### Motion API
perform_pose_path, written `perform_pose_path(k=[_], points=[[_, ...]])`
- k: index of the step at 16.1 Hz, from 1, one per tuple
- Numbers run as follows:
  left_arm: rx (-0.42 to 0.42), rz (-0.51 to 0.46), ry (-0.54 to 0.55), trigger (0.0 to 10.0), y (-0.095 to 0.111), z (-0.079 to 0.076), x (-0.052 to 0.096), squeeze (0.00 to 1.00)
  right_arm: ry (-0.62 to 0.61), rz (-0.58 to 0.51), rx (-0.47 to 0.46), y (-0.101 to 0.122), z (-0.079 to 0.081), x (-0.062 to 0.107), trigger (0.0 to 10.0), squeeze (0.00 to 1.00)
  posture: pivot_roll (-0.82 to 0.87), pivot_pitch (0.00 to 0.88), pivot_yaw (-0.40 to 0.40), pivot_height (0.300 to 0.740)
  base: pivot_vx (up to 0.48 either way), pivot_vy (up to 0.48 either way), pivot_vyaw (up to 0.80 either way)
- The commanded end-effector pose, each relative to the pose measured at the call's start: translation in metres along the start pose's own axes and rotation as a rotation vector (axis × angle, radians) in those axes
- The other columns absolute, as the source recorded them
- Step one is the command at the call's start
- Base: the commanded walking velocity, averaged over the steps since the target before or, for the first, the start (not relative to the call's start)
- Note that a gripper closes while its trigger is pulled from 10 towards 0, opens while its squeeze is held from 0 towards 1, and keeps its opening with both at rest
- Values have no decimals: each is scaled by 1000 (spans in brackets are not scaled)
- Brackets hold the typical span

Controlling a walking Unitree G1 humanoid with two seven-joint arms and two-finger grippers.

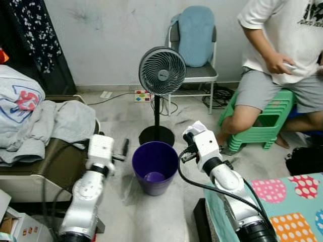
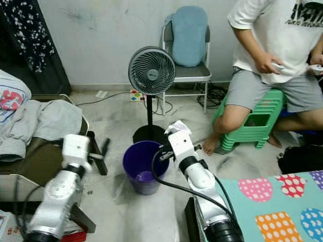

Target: Clean up the room

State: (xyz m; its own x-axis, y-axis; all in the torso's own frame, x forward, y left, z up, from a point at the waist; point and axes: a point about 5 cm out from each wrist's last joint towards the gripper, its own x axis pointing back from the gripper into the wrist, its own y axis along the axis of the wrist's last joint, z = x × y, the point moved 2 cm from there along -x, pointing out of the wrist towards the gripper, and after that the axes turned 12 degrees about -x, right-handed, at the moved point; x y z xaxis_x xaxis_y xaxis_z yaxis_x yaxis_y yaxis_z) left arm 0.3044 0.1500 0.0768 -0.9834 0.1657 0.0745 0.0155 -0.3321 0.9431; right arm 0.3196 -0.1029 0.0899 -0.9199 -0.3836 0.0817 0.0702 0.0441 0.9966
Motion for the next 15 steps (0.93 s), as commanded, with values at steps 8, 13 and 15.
perform_pose_path(k=[8,13,15], points=[[115,-28,-61,10000,1,-3,4,0,-12,0,-1,-3,1,2,10000,0,-108,0,-23,740,0,0,282],[127,-35,-81,10000,1,-5,4,0,-8,0,-1,-3,2,2,10000,0,-105,0,-22,740,0,0,557],[131,-37,-86,10000,1,-6,4,0,-11,0,-4,-3,1,2,10000,0,-106,0,-24,740,0,0,0]])
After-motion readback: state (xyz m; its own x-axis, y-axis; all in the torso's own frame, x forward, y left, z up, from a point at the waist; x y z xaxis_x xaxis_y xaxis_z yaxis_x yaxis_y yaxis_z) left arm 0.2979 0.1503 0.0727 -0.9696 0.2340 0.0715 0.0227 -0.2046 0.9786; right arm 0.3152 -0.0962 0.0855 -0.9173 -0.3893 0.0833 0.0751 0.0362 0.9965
